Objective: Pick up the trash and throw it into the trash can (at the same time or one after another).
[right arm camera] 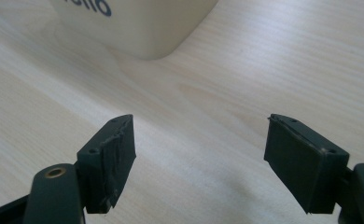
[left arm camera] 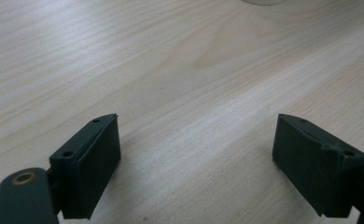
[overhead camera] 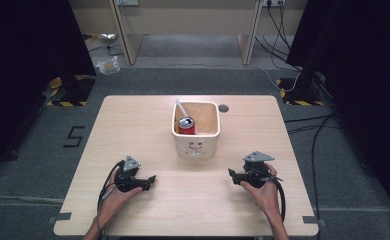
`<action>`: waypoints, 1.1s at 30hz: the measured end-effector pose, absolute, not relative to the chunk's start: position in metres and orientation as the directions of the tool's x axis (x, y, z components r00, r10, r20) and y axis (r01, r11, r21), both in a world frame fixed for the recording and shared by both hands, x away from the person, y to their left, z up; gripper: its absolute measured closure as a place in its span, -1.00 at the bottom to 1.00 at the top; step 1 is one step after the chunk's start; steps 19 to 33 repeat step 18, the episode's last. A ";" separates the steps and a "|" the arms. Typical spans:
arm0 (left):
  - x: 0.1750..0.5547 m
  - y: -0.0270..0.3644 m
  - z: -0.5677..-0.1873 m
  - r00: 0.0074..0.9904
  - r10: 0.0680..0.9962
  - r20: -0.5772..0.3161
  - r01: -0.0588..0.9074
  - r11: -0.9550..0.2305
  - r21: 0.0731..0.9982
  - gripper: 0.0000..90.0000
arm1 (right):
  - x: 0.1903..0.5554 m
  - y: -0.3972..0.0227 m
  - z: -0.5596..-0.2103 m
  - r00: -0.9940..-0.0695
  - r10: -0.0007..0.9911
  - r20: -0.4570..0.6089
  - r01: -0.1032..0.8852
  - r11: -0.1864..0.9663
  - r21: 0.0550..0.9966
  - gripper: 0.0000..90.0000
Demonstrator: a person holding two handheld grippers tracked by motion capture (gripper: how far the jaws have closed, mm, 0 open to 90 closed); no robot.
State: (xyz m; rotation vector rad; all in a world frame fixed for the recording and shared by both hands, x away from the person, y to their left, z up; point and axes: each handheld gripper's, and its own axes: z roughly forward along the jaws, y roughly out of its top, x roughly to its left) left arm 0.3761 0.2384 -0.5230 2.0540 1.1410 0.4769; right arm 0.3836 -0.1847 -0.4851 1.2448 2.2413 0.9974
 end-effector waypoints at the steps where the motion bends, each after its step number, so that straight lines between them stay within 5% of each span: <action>1: 0.376 0.238 -0.523 0.538 0.842 -0.026 0.573 -0.343 0.745 -0.68 | 0.383 -0.184 -0.487 -0.533 0.846 0.007 0.574 0.355 0.737 -0.46; 33: 0.376 0.238 -0.523 0.538 0.842 -0.026 0.573 -0.343 0.744 -0.68 | 0.378 -0.174 -0.508 -0.516 0.854 -0.069 0.612 0.425 0.667 -0.65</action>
